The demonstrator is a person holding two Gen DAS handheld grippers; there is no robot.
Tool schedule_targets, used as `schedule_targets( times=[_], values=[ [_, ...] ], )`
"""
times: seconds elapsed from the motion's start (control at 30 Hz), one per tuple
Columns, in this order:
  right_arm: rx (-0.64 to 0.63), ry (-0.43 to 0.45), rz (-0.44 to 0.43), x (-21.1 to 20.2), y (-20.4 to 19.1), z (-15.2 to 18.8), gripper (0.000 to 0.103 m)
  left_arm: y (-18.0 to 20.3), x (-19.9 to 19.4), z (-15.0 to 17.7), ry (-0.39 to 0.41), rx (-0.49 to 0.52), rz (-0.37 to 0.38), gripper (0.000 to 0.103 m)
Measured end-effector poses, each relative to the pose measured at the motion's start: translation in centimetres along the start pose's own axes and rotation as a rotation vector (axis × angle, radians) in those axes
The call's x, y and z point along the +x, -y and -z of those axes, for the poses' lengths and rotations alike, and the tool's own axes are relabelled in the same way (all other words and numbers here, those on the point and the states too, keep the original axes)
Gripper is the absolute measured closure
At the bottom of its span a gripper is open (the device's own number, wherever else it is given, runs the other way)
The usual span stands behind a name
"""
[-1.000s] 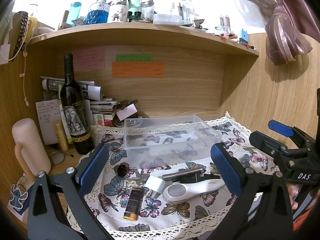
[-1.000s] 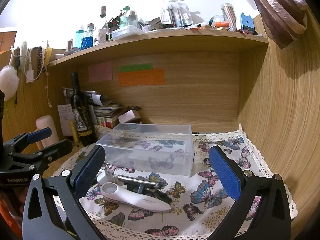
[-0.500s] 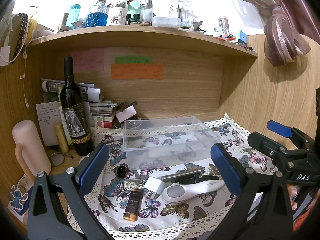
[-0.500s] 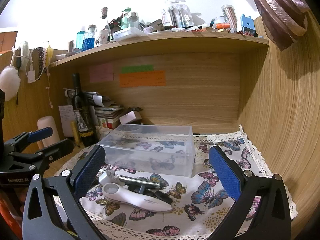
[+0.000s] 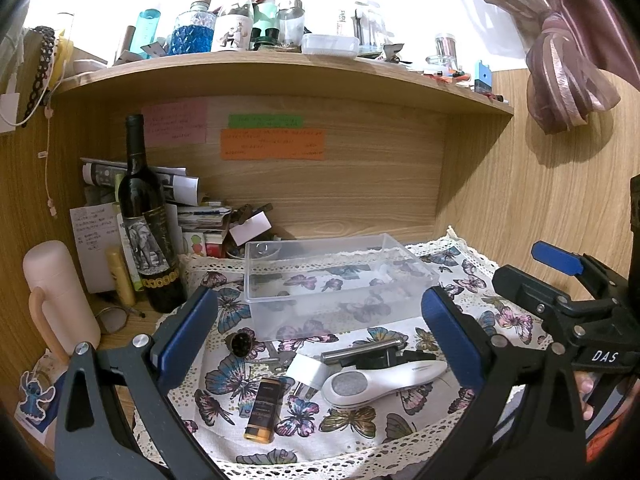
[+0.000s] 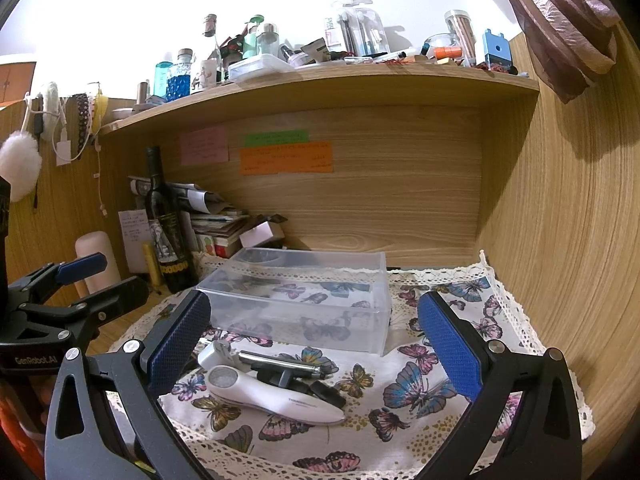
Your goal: Organize rigid objects
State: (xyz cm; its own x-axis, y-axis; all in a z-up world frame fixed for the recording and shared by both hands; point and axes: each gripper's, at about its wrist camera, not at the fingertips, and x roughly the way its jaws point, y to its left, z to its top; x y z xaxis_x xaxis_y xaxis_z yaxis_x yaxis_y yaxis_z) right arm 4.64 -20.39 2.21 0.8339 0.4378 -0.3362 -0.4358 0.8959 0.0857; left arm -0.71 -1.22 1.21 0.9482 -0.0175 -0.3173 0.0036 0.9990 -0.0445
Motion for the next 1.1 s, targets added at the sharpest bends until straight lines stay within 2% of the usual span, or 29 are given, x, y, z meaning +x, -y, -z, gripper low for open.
schedule_targets(
  times=[0.33,0.37,0.43,0.47,0.57,0.8,0.93,1.03,1.1],
  values=[
    [0.002,-0.014,-0.016,0.7,-0.2,0.1,0.000,-0.2,0.5,0.3,-0.006,-0.008,0.035,0.000],
    [0.006,-0.019,-0.019,0.9,0.0,0.2,0.000,-0.3,0.7,0.3,-0.010,-0.011,0.043,0.001],
    [0.010,-0.028,-0.027,1.3,0.1,0.3,0.000,-0.6,1.1,0.5,-0.027,-0.019,0.050,0.016],
    [0.013,-0.033,-0.028,1.4,0.2,0.4,0.001,-0.8,1.4,0.6,-0.040,-0.024,0.049,0.018],
    [0.019,-0.066,-0.045,2.4,0.6,0.6,0.012,-1.8,2.2,0.9,-0.069,-0.049,0.046,0.020],
    [0.003,-0.181,-0.055,5.3,1.9,1.5,0.037,-5.6,3.5,1.8,-0.151,-0.069,-0.037,0.031],
    [-0.003,-0.274,-0.087,7.6,2.4,2.4,0.046,-7.8,5.2,3.3,-0.248,-0.073,-0.079,0.035],
    [-0.013,-0.343,-0.102,9.3,2.6,3.1,0.049,-9.2,7.1,4.5,-0.339,-0.092,-0.087,0.048],
    [-0.014,-0.383,-0.116,10.4,2.7,3.4,0.052,-10.2,8.6,5.0,-0.396,-0.113,-0.079,0.050]
  ],
)
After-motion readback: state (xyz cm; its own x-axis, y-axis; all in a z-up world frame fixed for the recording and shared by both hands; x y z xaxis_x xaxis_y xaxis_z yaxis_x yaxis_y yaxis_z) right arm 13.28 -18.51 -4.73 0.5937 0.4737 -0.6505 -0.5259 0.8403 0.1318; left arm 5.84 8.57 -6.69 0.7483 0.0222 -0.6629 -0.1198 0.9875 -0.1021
